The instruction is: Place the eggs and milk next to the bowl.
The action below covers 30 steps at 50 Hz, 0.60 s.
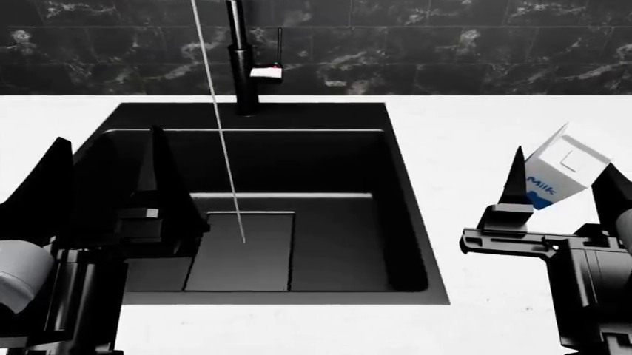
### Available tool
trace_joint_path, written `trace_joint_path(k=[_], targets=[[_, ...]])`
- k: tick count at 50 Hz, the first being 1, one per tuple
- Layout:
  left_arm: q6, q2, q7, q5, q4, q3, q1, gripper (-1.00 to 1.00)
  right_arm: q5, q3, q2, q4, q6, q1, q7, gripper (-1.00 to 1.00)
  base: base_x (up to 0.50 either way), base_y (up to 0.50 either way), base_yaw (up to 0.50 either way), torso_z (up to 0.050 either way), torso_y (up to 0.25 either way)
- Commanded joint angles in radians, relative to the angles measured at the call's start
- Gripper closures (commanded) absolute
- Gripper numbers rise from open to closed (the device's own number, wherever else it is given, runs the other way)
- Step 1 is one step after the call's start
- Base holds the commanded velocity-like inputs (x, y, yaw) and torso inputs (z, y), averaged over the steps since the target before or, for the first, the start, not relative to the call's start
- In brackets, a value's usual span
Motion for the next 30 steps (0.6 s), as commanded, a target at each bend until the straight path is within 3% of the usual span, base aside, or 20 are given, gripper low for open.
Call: trace_joint_path(k=[1,30], targets=[[-0.001,0.0,-0.001,0.001,0.003,-0.001,0.0,-1.0,-0.014,0.042,0.003,-0.014,0.008,0.051,0.002,1.0,0.0,0.45,0.0,0.0,0.0],[0.002,-0.004,-0.003,-0.001,0.008,-0.006,0.003,-1.0,-0.013,0.053,0.0,-0.013,0.011,0.041,0.0,1.0,0.0,0.44,0.0,0.0,0.001]])
